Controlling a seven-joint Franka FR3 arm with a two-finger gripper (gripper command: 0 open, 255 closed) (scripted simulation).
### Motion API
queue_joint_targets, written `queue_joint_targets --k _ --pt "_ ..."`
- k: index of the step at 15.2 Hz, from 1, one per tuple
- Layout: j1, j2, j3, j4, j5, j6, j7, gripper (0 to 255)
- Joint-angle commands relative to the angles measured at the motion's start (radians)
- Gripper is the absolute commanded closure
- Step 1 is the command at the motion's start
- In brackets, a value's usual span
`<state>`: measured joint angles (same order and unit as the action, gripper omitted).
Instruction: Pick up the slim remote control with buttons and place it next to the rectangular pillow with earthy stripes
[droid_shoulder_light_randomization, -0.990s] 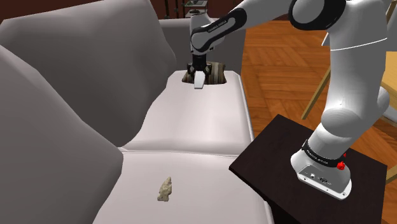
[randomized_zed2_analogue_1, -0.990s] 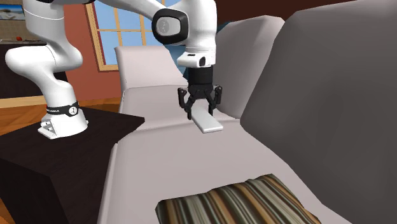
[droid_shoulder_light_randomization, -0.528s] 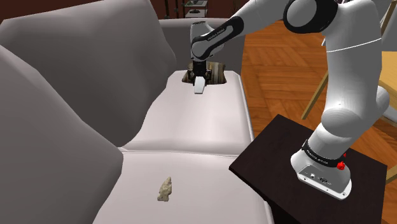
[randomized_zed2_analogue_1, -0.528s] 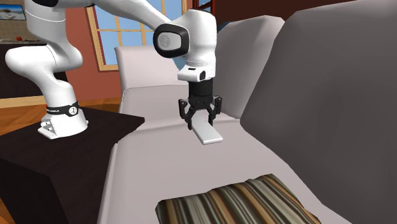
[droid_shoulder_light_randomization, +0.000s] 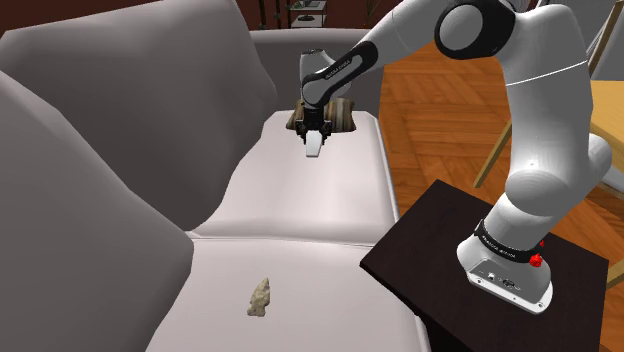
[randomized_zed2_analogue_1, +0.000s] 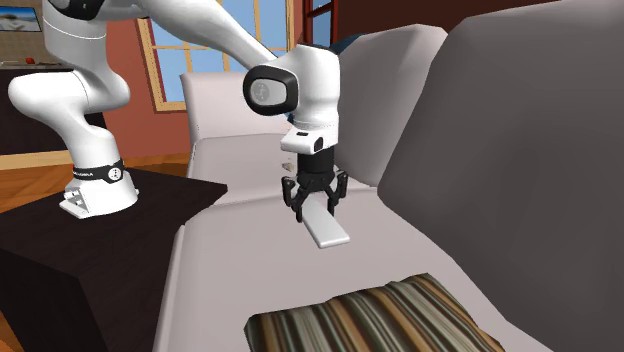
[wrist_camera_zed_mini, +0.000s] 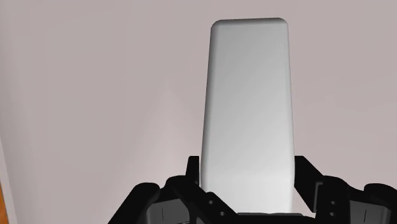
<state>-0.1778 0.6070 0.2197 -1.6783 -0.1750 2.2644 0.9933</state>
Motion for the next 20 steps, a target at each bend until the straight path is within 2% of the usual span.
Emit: queue_joint_targets --k 1,16,20 --pt "0.001 0.01 -0.002 -0.009 -0.003 0.019 0.002 255" --pt "0.019 0.15 -0.029 0.005 -0.035 0.145 0.022 255" --pt "0.02 0.15 -0.029 0.005 -0.035 0.145 0.022 255"
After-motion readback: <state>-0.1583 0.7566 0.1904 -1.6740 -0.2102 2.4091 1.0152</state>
